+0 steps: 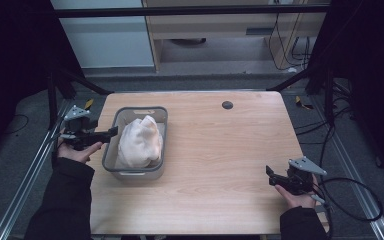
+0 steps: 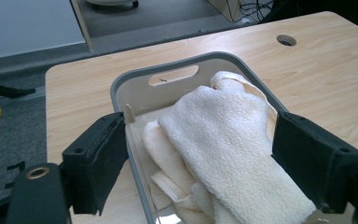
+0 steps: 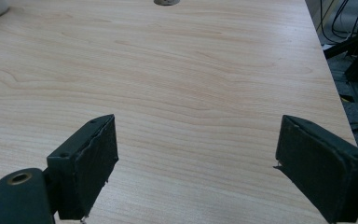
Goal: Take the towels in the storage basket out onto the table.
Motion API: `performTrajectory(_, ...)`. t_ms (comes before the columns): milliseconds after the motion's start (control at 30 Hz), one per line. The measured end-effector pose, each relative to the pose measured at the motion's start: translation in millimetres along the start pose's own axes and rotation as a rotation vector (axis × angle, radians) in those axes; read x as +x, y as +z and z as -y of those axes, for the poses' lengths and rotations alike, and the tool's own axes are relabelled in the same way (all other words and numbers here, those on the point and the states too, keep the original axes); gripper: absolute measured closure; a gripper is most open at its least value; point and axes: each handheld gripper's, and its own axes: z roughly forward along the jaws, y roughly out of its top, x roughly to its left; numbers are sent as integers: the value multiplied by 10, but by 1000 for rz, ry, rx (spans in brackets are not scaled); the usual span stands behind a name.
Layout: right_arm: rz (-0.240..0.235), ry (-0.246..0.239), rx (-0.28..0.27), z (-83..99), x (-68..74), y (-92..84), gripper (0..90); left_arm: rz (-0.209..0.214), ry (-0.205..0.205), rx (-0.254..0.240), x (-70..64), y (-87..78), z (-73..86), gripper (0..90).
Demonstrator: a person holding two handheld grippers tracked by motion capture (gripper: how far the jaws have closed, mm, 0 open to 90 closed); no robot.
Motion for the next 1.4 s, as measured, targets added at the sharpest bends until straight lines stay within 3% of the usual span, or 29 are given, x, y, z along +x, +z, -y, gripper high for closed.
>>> performTrajectory(467,-12,-6,29,6,6,36,128,58,44,114,-110,50,-38,206)
performTrajectory(800,-19,-15,39,11,12,49,126,89,77,201,-240,178,-11,197)
performTrajectory(1233,-31,-19,56,23,27,58,122,85,64,290,-366,437,1,138)
performTrajectory(1400,-35,-25,62,22,29,73,116,76,77,329,-394,523,-3,118)
